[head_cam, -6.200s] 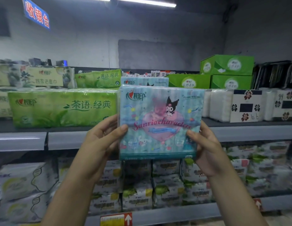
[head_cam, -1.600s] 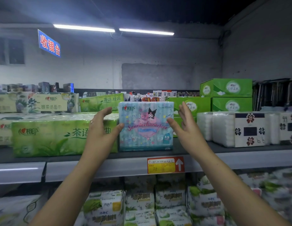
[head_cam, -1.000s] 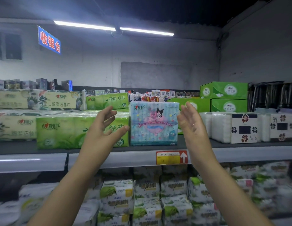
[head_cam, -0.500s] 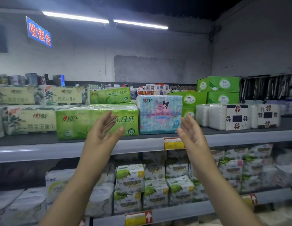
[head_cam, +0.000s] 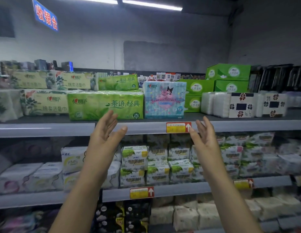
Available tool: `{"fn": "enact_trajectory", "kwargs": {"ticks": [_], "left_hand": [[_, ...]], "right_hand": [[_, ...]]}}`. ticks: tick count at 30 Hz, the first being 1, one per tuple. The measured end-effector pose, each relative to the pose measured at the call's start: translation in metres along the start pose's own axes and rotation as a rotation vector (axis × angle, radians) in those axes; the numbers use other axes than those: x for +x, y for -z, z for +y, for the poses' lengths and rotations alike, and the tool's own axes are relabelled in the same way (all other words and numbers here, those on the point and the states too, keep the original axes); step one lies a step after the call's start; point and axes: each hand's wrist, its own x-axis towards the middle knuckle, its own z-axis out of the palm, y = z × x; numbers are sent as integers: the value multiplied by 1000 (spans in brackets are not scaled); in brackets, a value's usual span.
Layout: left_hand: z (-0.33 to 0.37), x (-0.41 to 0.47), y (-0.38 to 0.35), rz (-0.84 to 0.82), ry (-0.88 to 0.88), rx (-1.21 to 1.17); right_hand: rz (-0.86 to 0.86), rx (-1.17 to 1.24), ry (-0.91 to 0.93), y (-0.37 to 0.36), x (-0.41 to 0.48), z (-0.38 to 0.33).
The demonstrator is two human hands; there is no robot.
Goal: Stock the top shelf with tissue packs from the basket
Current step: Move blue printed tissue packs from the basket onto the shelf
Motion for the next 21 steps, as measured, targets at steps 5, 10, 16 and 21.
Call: {"fn": "enact_trajectory", "kwargs": {"ticks": [5, 10, 16, 21], "left_hand": [[3, -2, -8, -11, 10, 11], [1, -7, -15, 16, 31, 21], [-3, -13, -4, 98, 71, -21], [-5, -19, 11, 115, 93, -23]], "right_hand": [[-25, -39, 30, 8, 3, -1], [-50, -39, 35, 15, 7, 3], [-72, 15, 10, 14, 7, 5], [-75, 77, -14, 5, 3, 5]]}}
